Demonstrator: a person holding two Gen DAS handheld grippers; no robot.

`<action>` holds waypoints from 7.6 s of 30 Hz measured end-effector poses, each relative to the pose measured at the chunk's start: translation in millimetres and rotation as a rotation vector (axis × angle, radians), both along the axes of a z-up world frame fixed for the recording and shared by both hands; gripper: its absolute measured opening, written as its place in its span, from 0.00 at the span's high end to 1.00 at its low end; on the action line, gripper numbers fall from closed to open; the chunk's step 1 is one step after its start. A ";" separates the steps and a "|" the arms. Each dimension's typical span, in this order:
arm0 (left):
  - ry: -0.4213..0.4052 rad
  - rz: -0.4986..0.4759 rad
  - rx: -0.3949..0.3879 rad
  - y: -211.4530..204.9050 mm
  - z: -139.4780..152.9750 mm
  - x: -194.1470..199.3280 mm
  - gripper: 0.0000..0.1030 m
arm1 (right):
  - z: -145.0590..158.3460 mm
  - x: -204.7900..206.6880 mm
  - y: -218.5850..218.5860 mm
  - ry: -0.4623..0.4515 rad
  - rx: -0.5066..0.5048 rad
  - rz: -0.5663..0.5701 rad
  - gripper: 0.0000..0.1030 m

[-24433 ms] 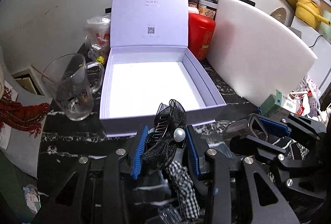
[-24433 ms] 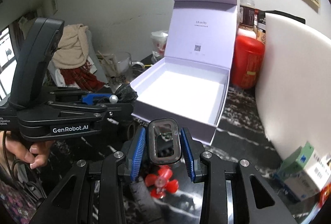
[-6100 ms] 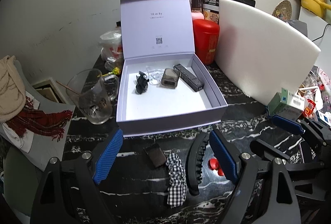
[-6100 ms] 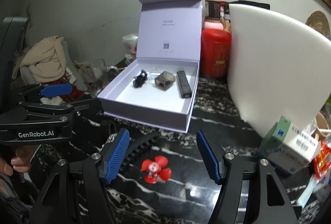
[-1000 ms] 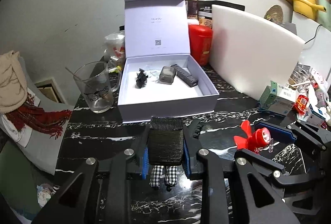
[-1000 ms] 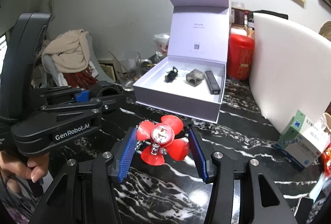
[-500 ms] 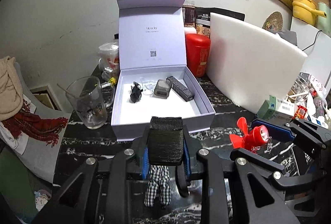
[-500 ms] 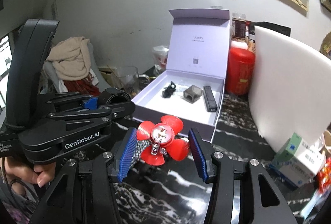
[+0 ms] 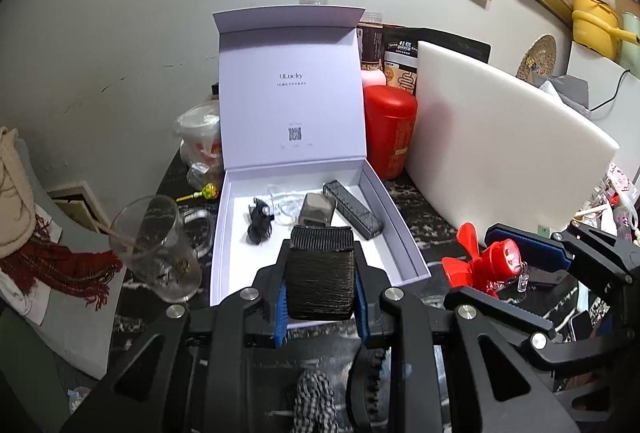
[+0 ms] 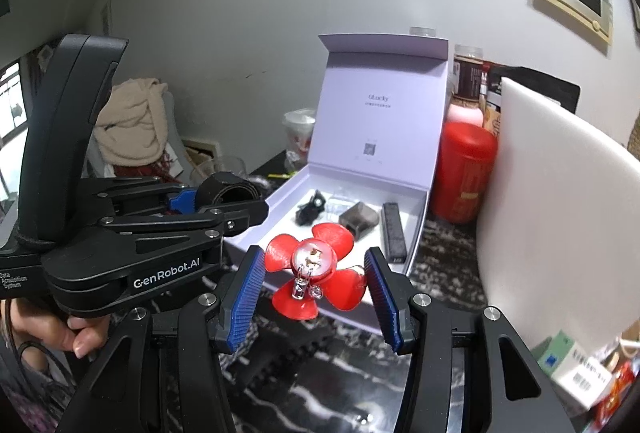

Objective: Organize rigid objects
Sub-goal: 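Carry the fabric block and red flower toy into the white box with both tools, then open both tools to drop the fabric block and red toy in the box, then withdraw both open tools up from the white box, then grasp the checkered scrunchie with the left tool while the right tool grasps the black claw clip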

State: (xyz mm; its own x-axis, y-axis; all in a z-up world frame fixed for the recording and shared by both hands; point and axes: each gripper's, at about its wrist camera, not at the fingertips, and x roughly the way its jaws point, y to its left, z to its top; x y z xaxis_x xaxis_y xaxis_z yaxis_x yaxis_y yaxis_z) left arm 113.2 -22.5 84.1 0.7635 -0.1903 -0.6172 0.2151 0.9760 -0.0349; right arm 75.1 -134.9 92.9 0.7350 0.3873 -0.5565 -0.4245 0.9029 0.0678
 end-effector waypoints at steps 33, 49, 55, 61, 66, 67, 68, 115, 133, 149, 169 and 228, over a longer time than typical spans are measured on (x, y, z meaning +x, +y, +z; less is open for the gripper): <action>-0.005 0.014 0.007 6.2 -4.5 123.5 0.76 | 0.8 123.1 -5.7 -0.062 -0.019 0.007 0.50; 0.008 0.029 0.010 2.9 -23.7 174.8 0.76 | -15.9 174.8 -11.6 -0.043 -0.041 -0.026 0.50; 0.019 0.026 0.031 1.3 -32.0 194.6 0.76 | -27.4 189.0 -12.7 -0.029 -0.062 -0.039 0.50; 0.062 0.024 0.058 -5.8 -48.4 211.4 0.76 | -43.0 206.3 -13.9 0.011 -0.091 -0.058 0.50; 0.098 0.017 0.068 -7.5 -59.5 216.6 0.76 | -53.2 213.9 -14.7 0.039 -0.096 -0.053 0.50; 0.102 0.017 0.071 -8.7 -61.0 217.5 0.76 | -54.5 215.5 -14.6 0.044 -0.095 -0.051 0.50; 0.105 0.018 0.074 -8.9 -62.2 218.1 0.76 | -56.3 216.7 -14.4 0.050 -0.094 -0.048 0.50; -0.017 0.117 0.082 10.4 31.9 135.7 0.14 | 30.4 145.1 -20.2 -0.076 -0.106 -0.118 0.41; -0.063 0.131 0.086 20.0 58.8 60.5 0.15 | 56.3 79.8 -12.0 -0.128 -0.096 -0.127 0.38; -0.002 0.093 0.102 16.3 30.9 -5.1 0.15 | 32.6 13.5 -7.4 -0.091 -0.081 -0.134 0.38; 0.124 0.099 0.080 35.4 -34.3 -70.7 0.15 | -25.2 -50.9 4.2 0.021 -0.085 -0.143 0.37; 0.286 0.060 -0.006 34.4 -120.1 -53.8 0.15 | -135.3 -16.1 9.3 0.317 -0.108 -0.156 0.71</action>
State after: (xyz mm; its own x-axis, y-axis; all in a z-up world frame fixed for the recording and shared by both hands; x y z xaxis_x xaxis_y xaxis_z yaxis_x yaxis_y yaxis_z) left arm 59.4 11.9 -36.0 0.5689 -0.1546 -0.8077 0.1376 0.9862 -0.0919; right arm 59.1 -125.7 -42.4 0.5649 0.2105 -0.7979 -0.2541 0.9643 0.0744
